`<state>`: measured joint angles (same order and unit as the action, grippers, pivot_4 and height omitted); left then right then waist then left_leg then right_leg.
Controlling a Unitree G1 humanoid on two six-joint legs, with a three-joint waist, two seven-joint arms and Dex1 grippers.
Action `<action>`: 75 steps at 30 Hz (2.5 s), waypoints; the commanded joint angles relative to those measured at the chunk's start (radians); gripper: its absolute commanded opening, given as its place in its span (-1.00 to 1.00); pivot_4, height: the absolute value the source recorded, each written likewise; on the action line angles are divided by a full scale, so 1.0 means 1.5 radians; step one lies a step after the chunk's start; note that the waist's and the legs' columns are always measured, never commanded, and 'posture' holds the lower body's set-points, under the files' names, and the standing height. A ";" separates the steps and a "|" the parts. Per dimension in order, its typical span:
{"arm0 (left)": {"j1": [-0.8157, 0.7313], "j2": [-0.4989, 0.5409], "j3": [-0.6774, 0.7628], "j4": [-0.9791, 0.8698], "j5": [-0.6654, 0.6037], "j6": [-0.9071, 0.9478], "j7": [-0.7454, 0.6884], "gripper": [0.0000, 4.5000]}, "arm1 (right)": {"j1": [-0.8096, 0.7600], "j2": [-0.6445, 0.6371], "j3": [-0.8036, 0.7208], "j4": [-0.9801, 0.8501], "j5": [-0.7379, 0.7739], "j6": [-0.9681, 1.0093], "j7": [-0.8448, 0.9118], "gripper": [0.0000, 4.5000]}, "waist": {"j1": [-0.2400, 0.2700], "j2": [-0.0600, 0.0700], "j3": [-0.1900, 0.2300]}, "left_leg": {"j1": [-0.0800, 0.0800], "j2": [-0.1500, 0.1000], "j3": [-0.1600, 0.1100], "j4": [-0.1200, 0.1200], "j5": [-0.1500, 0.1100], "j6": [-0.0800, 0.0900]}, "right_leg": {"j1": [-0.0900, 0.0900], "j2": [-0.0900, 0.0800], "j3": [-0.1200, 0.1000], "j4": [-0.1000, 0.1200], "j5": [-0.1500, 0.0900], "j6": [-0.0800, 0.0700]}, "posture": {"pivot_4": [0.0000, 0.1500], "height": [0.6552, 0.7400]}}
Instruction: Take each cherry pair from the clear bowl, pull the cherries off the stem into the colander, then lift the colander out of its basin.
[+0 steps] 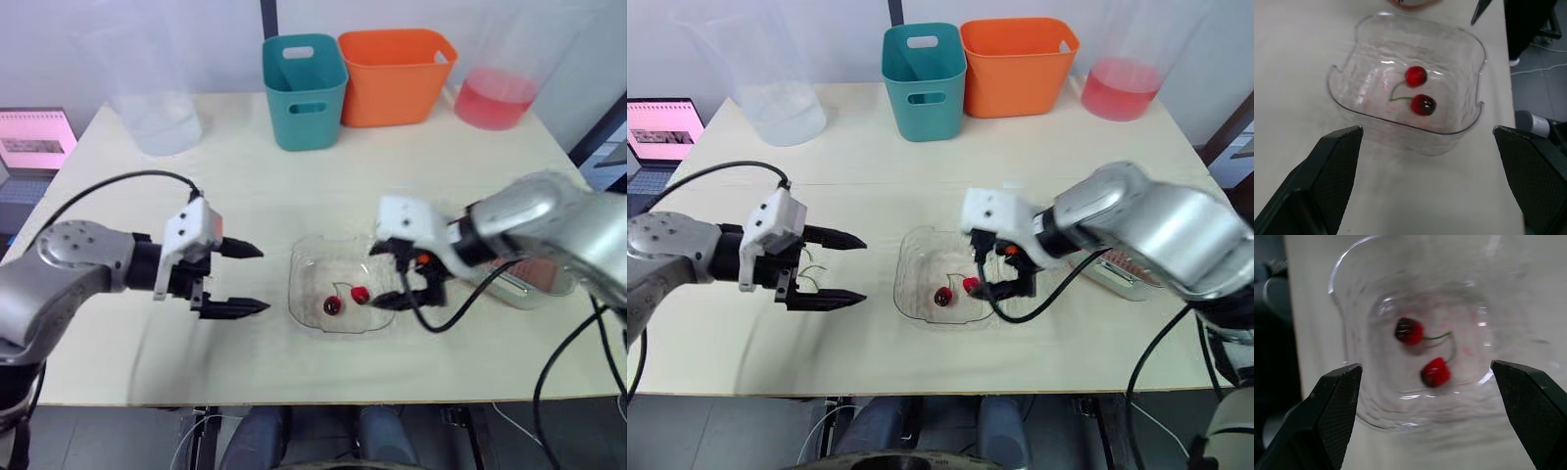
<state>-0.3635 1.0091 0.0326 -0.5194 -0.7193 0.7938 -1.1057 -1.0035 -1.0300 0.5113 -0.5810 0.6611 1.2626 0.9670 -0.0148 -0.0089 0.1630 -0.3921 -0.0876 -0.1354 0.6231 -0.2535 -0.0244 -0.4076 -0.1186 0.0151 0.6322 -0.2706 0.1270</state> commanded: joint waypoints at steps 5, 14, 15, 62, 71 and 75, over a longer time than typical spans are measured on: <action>0.009 -0.020 0.022 -0.059 -0.021 0.003 0.040 1.00 | -0.027 0.062 0.090 0.057 -0.120 -0.032 -0.009 0.18 | 0.001 0.000 0.000 | 0.000 0.000 0.000 0.000 0.000 0.000 | 0.000 0.000 0.000 0.000 0.000 0.000 | 1.00 1.00; -0.008 -0.024 0.002 -0.060 -0.014 -0.006 0.052 1.00 | -0.052 0.098 0.220 0.087 -0.259 -0.105 0.034 0.18 | -0.002 0.000 0.000 | 0.000 0.000 0.000 0.000 0.001 -0.001 | -0.001 0.000 0.000 0.001 0.000 0.000 | 1.00 1.00; -0.011 -0.027 0.001 -0.059 -0.015 -0.006 0.055 1.00 | -0.056 0.101 0.229 0.091 -0.272 -0.111 0.041 0.18 | -0.001 0.000 0.000 | 0.000 0.000 0.000 0.000 0.000 -0.001 | -0.001 0.000 0.000 0.001 0.000 0.000 | 1.00 1.00; -0.041 -0.101 -0.002 0.020 0.030 -0.063 0.091 1.00 | -0.005 0.171 0.097 0.071 -0.449 -0.195 0.199 -0.75 | 0.001 -0.001 -0.001 | 0.000 0.000 -0.001 0.001 0.001 -0.002 | 0.000 0.001 0.000 0.002 0.000 0.000 | 1.00 1.00; -0.069 -0.099 -0.016 0.016 0.022 -0.049 0.068 1.00 | -0.074 0.201 -0.049 0.098 -0.350 0.229 0.069 0.98 | 0.000 -0.001 -0.001 | 0.000 0.000 -0.001 0.001 0.001 -0.002 | -0.001 0.001 0.001 0.004 0.000 0.000 | 1.00 1.00; -0.082 -0.121 -0.028 0.008 0.016 -0.043 0.080 1.00 | -0.135 0.119 0.002 0.111 -0.178 0.235 0.058 0.98 | 0.003 -0.001 -0.001 | 0.000 -0.001 -0.001 0.001 0.001 -0.001 | 0.000 0.000 0.000 0.002 0.000 0.000 | 1.00 1.00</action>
<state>-0.4677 0.8349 -0.0087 -0.4771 -0.6811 0.7316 -0.9939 -1.1737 -0.8393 0.5016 -0.4038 0.2991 1.6075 1.0669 -0.0107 -0.0098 0.1617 -0.3919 -0.0888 -0.1369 0.6241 -0.2531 -0.0252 -0.4078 -0.1189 0.0155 0.6341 -0.2706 0.1267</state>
